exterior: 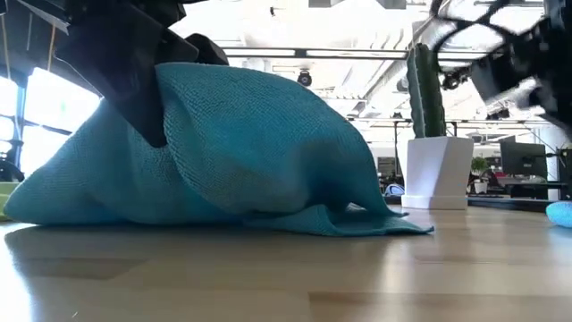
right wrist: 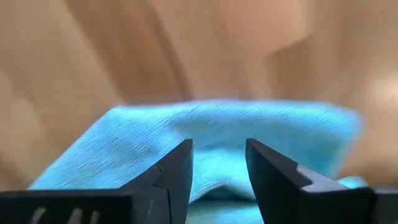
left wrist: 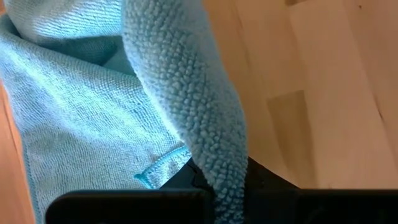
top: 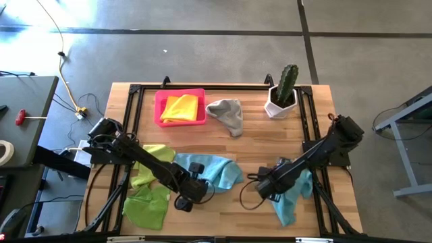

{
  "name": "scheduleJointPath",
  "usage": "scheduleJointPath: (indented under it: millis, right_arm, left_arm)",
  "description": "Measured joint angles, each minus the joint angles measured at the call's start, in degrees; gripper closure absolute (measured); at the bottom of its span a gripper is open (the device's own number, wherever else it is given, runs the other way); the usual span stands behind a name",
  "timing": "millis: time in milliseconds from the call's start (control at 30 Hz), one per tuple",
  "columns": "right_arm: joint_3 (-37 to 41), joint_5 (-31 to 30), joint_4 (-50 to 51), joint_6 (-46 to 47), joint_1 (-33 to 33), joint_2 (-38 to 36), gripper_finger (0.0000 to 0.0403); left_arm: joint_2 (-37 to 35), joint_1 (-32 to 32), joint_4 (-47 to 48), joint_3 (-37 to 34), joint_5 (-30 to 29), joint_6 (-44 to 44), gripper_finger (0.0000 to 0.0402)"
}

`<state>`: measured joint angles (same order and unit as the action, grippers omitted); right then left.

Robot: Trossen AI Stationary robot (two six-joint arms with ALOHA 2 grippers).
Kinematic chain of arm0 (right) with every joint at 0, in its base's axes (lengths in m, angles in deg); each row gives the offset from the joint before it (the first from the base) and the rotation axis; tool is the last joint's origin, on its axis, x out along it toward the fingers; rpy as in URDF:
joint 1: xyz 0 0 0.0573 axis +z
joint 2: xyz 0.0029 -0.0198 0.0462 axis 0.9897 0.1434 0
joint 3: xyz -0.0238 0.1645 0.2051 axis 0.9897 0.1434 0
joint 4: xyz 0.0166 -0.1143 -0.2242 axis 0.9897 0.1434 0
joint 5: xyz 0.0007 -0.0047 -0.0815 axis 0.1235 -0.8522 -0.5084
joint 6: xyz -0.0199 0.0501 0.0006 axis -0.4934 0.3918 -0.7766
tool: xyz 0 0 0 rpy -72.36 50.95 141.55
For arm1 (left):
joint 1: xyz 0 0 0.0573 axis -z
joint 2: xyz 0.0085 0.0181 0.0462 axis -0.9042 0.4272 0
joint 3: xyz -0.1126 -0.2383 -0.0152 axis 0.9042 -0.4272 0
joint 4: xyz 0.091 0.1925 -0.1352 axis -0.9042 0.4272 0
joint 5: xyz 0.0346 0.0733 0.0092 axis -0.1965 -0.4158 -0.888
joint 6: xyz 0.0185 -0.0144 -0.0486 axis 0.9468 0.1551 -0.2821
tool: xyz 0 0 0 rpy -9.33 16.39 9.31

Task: Fold microfiber towels
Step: Fold the top blue towel on the table

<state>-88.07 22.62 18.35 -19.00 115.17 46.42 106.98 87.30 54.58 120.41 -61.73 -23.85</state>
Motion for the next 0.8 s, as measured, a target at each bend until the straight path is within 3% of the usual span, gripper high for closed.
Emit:
scheduleJointPath:
  millis: [200,333,600,800]
  right_arm:
    - [-2.11,-26.19,-15.27,-17.84,3.02,0.57,0.0261]
    - [-2.13,-34.29,-25.85,-26.74,3.18,2.62,0.0261]
    - [-2.13,-33.3,-42.68,-34.79,0.67,8.65,0.0261]
    - [-2.13,-27.07,-45.08,-34.53,-0.46,10.62,0.0261]
  left_arm:
    - [0.01,-0.24,0.01,0.0,-0.1,0.0,0.0397]
    - [0.01,-0.42,-0.07,0.0,-0.09,-0.11,0.0397]
    - [0.01,-0.57,-0.1,0.0,-1.5,-0.94,0.0397]
    - [0.01,-0.57,-0.08,0.0,-1.57,-1.09,0.0397]
